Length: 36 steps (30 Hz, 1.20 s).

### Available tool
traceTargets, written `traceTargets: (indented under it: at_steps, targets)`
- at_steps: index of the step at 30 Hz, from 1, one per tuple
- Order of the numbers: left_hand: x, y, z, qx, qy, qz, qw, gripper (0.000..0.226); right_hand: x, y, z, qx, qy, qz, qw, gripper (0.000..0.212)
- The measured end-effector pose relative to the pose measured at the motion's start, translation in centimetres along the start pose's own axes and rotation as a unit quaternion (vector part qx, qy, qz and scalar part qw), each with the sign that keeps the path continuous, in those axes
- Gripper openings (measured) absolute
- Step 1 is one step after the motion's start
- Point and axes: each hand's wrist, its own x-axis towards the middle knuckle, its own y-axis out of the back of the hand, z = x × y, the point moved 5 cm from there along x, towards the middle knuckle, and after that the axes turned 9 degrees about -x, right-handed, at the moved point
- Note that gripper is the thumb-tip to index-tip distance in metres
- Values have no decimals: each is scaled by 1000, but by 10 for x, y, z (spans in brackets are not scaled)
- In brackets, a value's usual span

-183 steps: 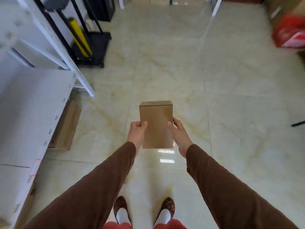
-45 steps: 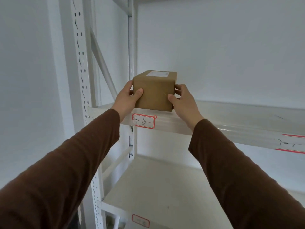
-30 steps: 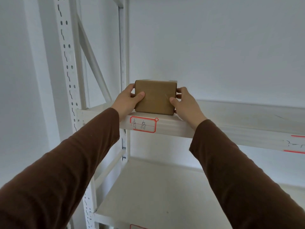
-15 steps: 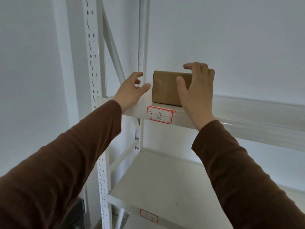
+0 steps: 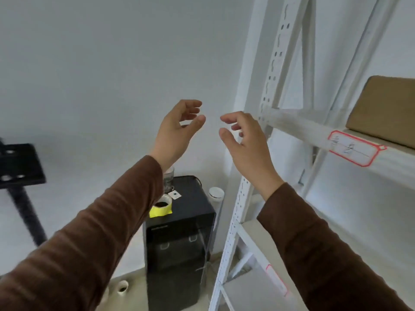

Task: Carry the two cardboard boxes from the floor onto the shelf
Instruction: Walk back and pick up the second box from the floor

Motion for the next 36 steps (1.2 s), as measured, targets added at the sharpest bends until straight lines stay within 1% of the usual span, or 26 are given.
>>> traceTargets:
  at_steps: [4,8,11,15,19,21,24,27,30,33,36]
  targets:
    - [-71,88,-2,47,42,102,993,30,-29,-67,-44,106,35,-79,991,27]
    - [-152,175,11,99,87,190,973,29,-69,-128,-113,206,65,-175,961,27]
    - [-216,243,31,143,108,256,950,26,-104,-170,-180,262,96,-231,932,26]
    - [-309,331,65,189,130,350,908,26,-160,-221,-282,314,143,-301,889,22]
    - [-406,414,96,208,158,436,861,25,-227,-266,-392,351,188,-367,841,24]
    - [-453,455,111,209,168,466,843,24,-266,-287,-446,361,207,-403,815,22]
    - [-523,515,136,218,181,498,820,24,-327,-314,-521,384,214,-457,773,21]
    - [-597,569,160,230,196,540,785,27,-391,-338,-593,391,227,-492,744,27]
    - [-662,615,180,233,210,577,754,23,-448,-357,-656,392,246,-521,717,28]
    - [-713,656,190,229,214,609,729,19,-491,-379,-707,389,261,-547,693,27]
    - [-753,697,192,222,218,639,704,18,-522,-405,-753,388,259,-567,679,26]
